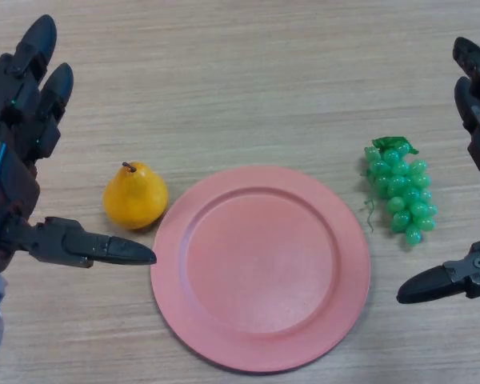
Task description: Pick up the yellow pear and place it on the plate
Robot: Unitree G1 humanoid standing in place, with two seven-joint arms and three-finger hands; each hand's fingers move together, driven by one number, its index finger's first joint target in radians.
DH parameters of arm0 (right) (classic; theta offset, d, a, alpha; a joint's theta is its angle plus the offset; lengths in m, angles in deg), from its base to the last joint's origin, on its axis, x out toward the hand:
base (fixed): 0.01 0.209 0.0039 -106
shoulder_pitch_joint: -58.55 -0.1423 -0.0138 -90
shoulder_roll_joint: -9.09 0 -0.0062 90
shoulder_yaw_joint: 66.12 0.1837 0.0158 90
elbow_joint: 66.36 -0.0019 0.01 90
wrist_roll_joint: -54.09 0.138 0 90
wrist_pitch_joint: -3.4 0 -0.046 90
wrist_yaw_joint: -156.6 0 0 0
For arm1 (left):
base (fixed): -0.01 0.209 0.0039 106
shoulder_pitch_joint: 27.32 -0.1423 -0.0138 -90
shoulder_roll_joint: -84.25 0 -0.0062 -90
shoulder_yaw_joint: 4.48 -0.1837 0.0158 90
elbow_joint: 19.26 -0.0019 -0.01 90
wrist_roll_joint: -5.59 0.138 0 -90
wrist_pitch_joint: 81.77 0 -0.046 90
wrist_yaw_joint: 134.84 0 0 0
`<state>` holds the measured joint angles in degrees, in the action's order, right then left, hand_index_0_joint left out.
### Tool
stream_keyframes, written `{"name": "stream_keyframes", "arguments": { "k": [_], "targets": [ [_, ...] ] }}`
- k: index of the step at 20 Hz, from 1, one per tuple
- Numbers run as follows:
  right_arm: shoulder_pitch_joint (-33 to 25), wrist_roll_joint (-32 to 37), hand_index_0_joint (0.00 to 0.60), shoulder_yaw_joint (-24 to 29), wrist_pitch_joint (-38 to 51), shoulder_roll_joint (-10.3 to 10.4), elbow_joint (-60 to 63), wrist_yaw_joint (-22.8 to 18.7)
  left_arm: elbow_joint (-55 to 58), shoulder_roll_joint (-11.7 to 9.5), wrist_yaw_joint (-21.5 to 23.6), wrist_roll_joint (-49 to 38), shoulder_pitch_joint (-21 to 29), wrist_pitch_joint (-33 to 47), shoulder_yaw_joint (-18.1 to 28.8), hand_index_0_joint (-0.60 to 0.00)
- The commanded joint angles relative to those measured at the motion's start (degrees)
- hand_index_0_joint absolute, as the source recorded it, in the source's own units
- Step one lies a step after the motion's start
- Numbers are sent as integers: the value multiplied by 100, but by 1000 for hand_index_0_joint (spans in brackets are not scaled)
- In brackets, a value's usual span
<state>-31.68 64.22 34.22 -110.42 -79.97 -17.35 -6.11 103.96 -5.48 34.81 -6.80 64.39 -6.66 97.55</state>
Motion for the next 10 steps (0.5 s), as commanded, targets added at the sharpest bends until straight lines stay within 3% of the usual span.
{"name": "stream_keyframes", "arguments": {
  "k": [1, 6, 10],
  "targets": [
    [-135, 292, 0, 273, 584, -180, -203, -63, 395, -209, -53, -64, 120, 323, 359, 0],
    [-51, 245, 0, 270, 712, -130, -224, -51, 330, -105, -141, -29, -56, 517, 316, 0],
    [51, 225, 0, 253, 678, -98, -352, -85, -282, -257, -156, 159, 115, 793, 497, 0]
  ]
}}
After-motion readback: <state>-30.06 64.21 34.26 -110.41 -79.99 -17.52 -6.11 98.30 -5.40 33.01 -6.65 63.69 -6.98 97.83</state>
